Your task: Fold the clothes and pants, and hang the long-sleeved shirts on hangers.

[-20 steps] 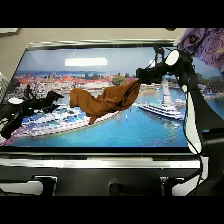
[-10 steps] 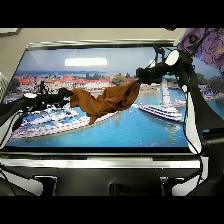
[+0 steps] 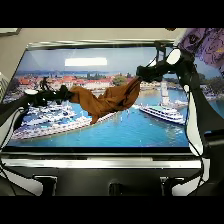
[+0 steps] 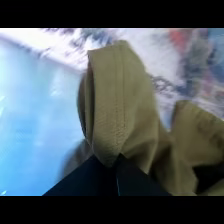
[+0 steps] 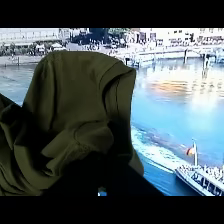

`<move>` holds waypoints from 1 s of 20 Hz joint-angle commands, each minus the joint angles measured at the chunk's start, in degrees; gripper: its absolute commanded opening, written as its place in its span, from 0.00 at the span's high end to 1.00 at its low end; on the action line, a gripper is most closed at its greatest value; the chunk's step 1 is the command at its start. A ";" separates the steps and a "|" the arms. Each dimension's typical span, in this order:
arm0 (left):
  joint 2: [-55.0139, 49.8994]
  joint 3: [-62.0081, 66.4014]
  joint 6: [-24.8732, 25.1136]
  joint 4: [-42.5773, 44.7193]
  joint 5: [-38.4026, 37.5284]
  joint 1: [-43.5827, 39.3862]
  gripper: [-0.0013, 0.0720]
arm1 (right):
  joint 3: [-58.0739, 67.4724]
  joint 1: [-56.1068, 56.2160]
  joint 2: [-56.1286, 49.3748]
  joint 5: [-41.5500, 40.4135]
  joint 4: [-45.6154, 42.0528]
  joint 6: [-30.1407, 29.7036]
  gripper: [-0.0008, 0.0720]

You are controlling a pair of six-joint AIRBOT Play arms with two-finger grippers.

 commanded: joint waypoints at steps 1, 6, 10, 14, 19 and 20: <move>5.11 8.92 0.11 2.38 -4.00 2.19 0.96 | 1.95 0.04 4.17 -4.92 -1.16 -0.96 0.95; 22.03 24.48 -5.40 24.79 -9.33 4.70 0.96 | 5.29 0.04 19.54 -7.82 -11.82 -0.96 0.95; 39.65 25.24 -12.63 42.10 -12.41 4.79 0.96 | 5.27 0.04 35.15 -7.23 -17.05 -0.98 0.95; 52.65 25.20 -16.35 49.03 -19.26 4.79 0.96 | 5.27 0.04 45.53 -1.25 -17.11 1.11 0.95; 56.26 22.34 -18.71 50.60 -24.41 4.15 0.96 | 4.83 0.04 44.54 4.87 -17.16 6.43 0.95; 55.78 19.43 -18.67 50.16 -24.37 3.41 0.96 | 4.72 0.04 42.05 6.25 -17.16 6.51 0.95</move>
